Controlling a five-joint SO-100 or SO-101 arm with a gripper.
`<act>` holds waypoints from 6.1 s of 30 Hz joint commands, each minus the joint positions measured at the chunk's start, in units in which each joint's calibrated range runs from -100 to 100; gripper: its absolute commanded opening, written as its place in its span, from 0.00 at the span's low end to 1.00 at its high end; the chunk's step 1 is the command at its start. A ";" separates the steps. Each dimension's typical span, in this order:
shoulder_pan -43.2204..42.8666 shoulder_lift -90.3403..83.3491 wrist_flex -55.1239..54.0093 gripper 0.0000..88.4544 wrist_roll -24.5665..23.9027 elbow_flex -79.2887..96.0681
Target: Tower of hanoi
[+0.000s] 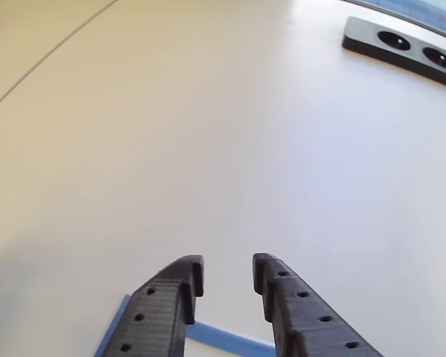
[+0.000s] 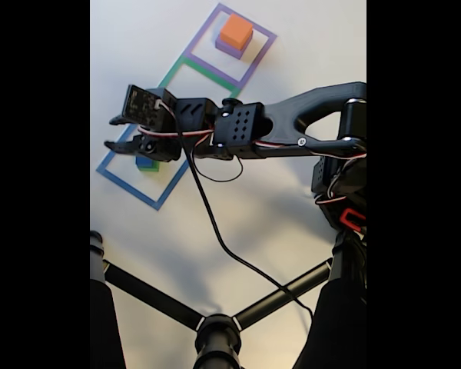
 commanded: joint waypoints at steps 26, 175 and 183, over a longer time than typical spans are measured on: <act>40.54 -13.98 104.30 0.01 0.00 -65.82; 56.78 17.99 -43.25 0.52 0.00 20.14; 56.33 18.63 -43.01 0.50 0.00 19.23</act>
